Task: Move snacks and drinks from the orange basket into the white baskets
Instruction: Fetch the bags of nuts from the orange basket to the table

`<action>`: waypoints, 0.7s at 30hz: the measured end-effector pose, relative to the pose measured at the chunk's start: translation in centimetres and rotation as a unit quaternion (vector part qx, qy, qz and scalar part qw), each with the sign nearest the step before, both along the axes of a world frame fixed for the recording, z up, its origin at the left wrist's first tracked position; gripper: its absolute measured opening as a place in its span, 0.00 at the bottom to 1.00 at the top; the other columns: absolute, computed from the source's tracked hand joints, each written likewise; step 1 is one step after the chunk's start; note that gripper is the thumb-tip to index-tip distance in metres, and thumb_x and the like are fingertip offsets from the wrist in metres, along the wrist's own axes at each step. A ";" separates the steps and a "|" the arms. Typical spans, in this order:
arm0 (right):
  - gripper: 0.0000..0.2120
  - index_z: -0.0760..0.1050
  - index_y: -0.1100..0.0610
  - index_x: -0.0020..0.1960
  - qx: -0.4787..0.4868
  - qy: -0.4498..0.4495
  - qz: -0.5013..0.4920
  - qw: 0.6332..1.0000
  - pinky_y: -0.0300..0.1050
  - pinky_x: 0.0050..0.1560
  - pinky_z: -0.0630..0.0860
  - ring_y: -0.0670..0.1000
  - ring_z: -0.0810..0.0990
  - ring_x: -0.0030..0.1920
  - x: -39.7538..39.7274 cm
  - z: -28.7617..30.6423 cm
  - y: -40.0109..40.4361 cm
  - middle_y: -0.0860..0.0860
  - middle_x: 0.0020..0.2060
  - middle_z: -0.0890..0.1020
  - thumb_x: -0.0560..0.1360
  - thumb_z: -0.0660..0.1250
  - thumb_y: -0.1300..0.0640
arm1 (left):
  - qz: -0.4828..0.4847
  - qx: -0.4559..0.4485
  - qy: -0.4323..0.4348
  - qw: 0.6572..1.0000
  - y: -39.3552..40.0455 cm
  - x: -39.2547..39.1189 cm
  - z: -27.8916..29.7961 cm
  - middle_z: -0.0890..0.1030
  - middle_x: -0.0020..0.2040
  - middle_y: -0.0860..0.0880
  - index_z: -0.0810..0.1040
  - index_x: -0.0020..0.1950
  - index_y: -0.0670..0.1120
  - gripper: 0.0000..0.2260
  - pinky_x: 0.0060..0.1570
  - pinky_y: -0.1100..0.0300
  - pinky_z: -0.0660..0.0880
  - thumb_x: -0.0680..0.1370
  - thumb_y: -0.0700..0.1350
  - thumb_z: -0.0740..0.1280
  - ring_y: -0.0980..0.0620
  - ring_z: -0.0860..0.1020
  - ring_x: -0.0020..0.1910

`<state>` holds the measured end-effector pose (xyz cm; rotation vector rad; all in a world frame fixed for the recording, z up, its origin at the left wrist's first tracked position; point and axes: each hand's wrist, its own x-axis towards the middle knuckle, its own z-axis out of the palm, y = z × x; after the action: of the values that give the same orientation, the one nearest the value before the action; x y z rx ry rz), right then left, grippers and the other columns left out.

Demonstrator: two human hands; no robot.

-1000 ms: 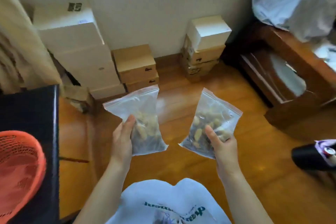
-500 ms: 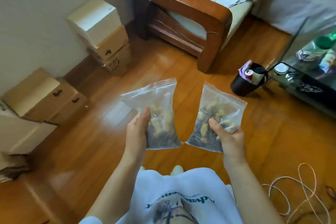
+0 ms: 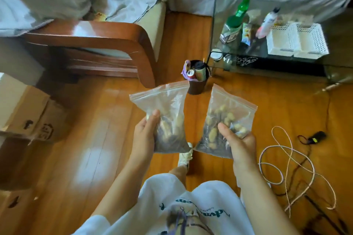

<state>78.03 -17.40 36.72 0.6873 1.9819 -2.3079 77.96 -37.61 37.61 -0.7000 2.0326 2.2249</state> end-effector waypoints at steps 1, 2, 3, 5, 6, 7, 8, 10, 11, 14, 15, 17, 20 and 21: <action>0.07 0.81 0.50 0.41 -0.003 0.004 -0.013 1.000 0.32 0.31 0.76 0.41 0.83 0.37 -1.5 0.4 0.7 0.41 0.35 0.85 0.66 0.74 0.60 | -0.021 -0.004 0.005 1.000 0.6 -2.0 0.3 0.86 0.40 0.49 0.82 0.44 0.48 0.18 0.37 0.68 0.77 0.70 0.60 0.63 0.55 0.84 0.40; 0.08 0.82 0.47 0.41 -0.006 0.009 -0.022 1.000 0.32 0.32 0.76 0.41 0.84 0.39 -3.0 0.8 1.4 0.41 0.36 0.85 0.65 0.74 0.58 | -0.038 -0.006 0.007 0.999 1.1 -3.9 0.6 0.86 0.43 0.48 0.83 0.46 0.48 0.20 0.39 0.65 0.79 0.69 0.62 0.62 0.52 0.84 0.43; 0.09 0.82 0.44 0.41 -0.010 0.013 -0.030 0.999 0.32 0.32 0.76 0.41 0.84 0.39 -4.5 1.3 2.0 0.40 0.37 0.85 0.63 0.74 0.56 | -0.047 -0.003 0.007 0.999 1.7 -5.9 0.9 0.85 0.44 0.46 0.83 0.46 0.48 0.21 0.42 0.61 0.80 0.69 0.63 0.62 0.50 0.84 0.45; 0.10 0.82 0.41 0.40 -0.016 0.021 -0.049 0.998 0.32 0.32 0.77 0.41 0.84 0.39 -7.3 2.1 3.2 0.40 0.37 0.85 0.62 0.74 0.54 | -0.063 0.003 0.011 0.998 2.9 -9.6 1.5 0.85 0.44 0.45 0.83 0.44 0.49 0.21 0.43 0.60 0.80 0.68 0.64 0.62 0.49 0.84 0.44; 0.11 0.82 0.40 0.41 -0.017 0.025 -0.059 0.998 0.32 0.33 0.77 0.41 0.84 0.39 -8.5 2.3 3.9 0.40 0.37 0.85 0.61 0.74 0.54 | -0.076 0.003 0.012 0.997 3.6 -11.4 1.7 0.85 0.43 0.46 0.83 0.44 0.48 0.21 0.41 0.61 0.80 0.68 0.64 0.63 0.49 0.83 0.42; 0.12 0.82 0.40 0.41 -0.017 0.028 -0.070 0.997 0.32 0.33 0.77 0.41 0.84 0.39 -9.6 2.4 4.5 0.40 0.37 0.85 0.61 0.73 0.54 | -0.090 0.003 0.012 0.996 4.3 -13.1 1.9 0.85 0.42 0.46 0.82 0.44 0.47 0.22 0.40 0.62 0.79 0.67 0.64 0.63 0.49 0.83 0.42; 0.12 0.82 0.40 0.41 -0.017 0.031 -0.083 0.996 0.33 0.33 0.77 0.41 0.84 0.40 -10.5 2.5 5.2 0.40 0.37 0.85 0.61 0.73 0.54 | -0.108 0.001 0.010 0.994 5.1 -14.7 1.9 0.85 0.42 0.45 0.82 0.44 0.46 0.23 0.41 0.61 0.79 0.68 0.64 0.63 0.48 0.83 0.42; 0.12 0.82 0.40 0.42 -0.016 0.030 -0.117 0.993 0.33 0.34 0.77 0.42 0.84 0.40 -12.2 2.2 6.7 0.41 0.38 0.85 0.61 0.73 0.55 | -0.142 -0.001 0.003 0.990 6.9 -17.7 1.8 0.85 0.44 0.44 0.82 0.45 0.47 0.21 0.45 0.56 0.79 0.69 0.64 0.62 0.46 0.83 0.44; 0.12 0.82 0.41 0.42 -0.017 0.026 -0.135 0.990 0.33 0.34 0.77 0.42 0.84 0.40 -12.8 2.1 7.4 0.42 0.38 0.86 0.62 0.73 0.55 | -0.155 0.003 -0.002 0.988 7.8 -18.9 1.8 0.85 0.44 0.43 0.82 0.45 0.48 0.20 0.46 0.55 0.79 0.71 0.62 0.62 0.46 0.83 0.44; 0.12 0.82 0.40 0.42 -0.011 0.010 -0.185 0.983 0.36 0.36 0.79 0.43 0.84 0.41 -14.5 1.4 10.0 0.42 0.38 0.86 0.62 0.74 0.56 | -0.199 0.014 -0.007 0.980 10.9 -22.0 1.4 0.85 0.44 0.43 0.82 0.48 0.45 0.20 0.39 0.64 0.79 0.73 0.60 0.62 0.49 0.84 0.43; 0.12 0.82 0.40 0.41 -0.007 0.004 -0.197 0.980 0.39 0.38 0.80 0.43 0.84 0.41 -15.0 1.2 10.9 0.41 0.38 0.86 0.62 0.74 0.56 | -0.215 0.016 -0.007 0.976 12.0 -22.9 1.3 0.85 0.44 0.43 0.81 0.50 0.43 0.21 0.38 0.66 0.78 0.74 0.60 0.63 0.49 0.84 0.42; 0.13 0.82 0.38 0.40 0.001 -0.002 -0.217 0.976 0.42 0.41 0.79 0.42 0.84 0.41 -16.2 0.8 12.8 0.40 0.37 0.85 0.65 0.74 0.57 | -0.242 0.018 -0.012 0.970 14.2 -24.7 1.2 0.85 0.45 0.43 0.80 0.52 0.41 0.25 0.39 0.66 0.78 0.72 0.61 0.62 0.49 0.84 0.43; 0.13 0.82 0.40 0.39 -0.002 -0.003 -0.250 0.968 0.38 0.37 0.80 0.42 0.84 0.39 -18.4 0.0 16.4 0.40 0.36 0.85 0.65 0.74 0.60 | -0.262 0.025 -0.020 0.965 17.9 -27.5 0.9 0.85 0.44 0.44 0.80 0.51 0.41 0.24 0.41 0.63 0.79 0.70 0.60 0.62 0.48 0.84 0.44; 0.11 0.83 0.44 0.39 -0.006 -0.002 -0.258 0.966 0.35 0.35 0.79 0.41 0.84 0.38 -19.2 -0.2 17.8 0.40 0.35 0.85 0.65 0.74 0.61 | -0.263 0.028 -0.020 0.964 19.3 -28.4 0.8 0.85 0.44 0.45 0.81 0.50 0.43 0.22 0.41 0.63 0.79 0.71 0.60 0.62 0.49 0.84 0.44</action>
<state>58.83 0.39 36.54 1.3451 1.9647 -2.5619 49.54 -18.34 38.38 -0.1628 1.8480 1.9253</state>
